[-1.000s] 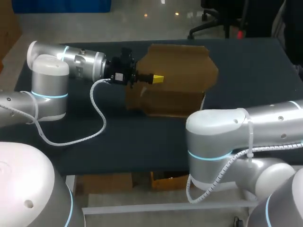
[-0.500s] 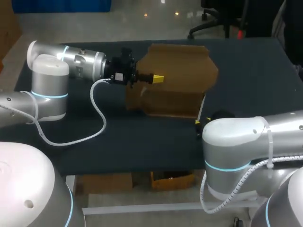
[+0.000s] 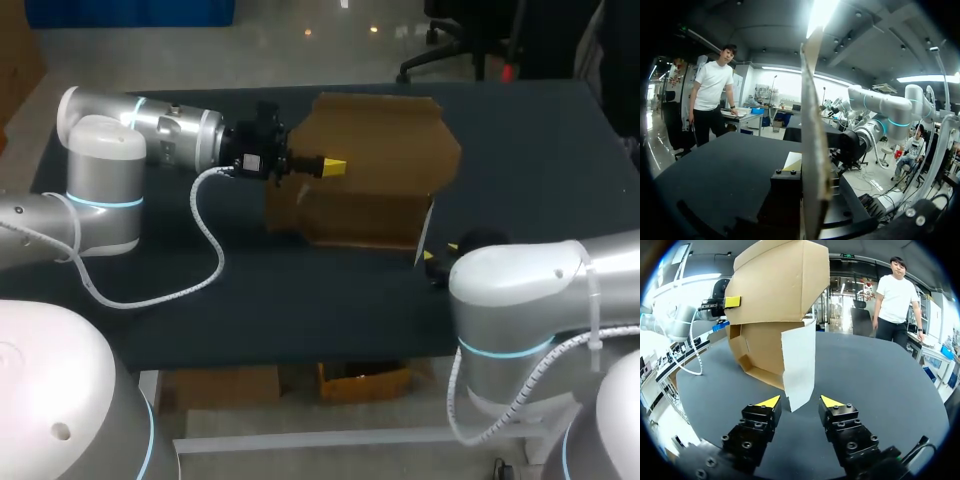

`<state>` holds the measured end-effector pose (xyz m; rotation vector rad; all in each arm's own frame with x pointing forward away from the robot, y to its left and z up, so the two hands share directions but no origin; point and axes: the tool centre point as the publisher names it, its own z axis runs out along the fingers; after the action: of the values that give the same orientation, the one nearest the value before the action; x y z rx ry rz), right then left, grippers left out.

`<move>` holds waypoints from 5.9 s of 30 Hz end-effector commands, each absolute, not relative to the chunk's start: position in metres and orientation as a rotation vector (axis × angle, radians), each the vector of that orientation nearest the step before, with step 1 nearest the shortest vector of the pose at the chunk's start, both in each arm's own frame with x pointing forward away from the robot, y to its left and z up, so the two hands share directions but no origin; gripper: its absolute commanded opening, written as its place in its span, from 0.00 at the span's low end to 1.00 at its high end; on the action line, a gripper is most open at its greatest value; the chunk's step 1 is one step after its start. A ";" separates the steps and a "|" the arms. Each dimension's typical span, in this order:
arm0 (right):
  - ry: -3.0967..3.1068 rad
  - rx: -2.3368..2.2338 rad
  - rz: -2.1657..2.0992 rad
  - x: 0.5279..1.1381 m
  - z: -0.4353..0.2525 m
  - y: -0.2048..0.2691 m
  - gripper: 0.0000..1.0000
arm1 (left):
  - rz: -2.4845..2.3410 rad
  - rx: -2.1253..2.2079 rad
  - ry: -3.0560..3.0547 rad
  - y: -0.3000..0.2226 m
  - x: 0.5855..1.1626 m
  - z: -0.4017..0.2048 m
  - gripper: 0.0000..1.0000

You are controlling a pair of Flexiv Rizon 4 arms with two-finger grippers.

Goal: Assemble the packaging by folding the flat box into shape, placing the metal phone stand inside, and closing the box properly

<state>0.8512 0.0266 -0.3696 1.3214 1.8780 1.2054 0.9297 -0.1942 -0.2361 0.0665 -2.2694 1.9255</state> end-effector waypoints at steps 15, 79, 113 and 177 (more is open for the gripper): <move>2.164 1.015 1.519 0.830 -0.357 0.003 0.43 | 1.925 0.065 -2.268 -0.195 0.930 -0.238 0.00; 2.477 0.574 1.614 0.897 -0.371 0.018 0.38 | 1.925 0.065 -2.268 -0.195 0.930 -0.238 0.00; 2.423 0.546 1.557 0.916 -0.366 0.045 0.40 | 1.925 0.065 -2.268 -0.195 0.930 -0.238 0.00; 2.084 1.012 1.361 0.928 -0.371 0.055 0.37 | 1.925 0.065 -2.268 -0.195 0.930 -0.238 0.00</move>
<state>0.9294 0.0490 -0.3674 0.9898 2.1383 1.3958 0.9300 -0.1940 -0.2361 0.0673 -2.2699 1.9258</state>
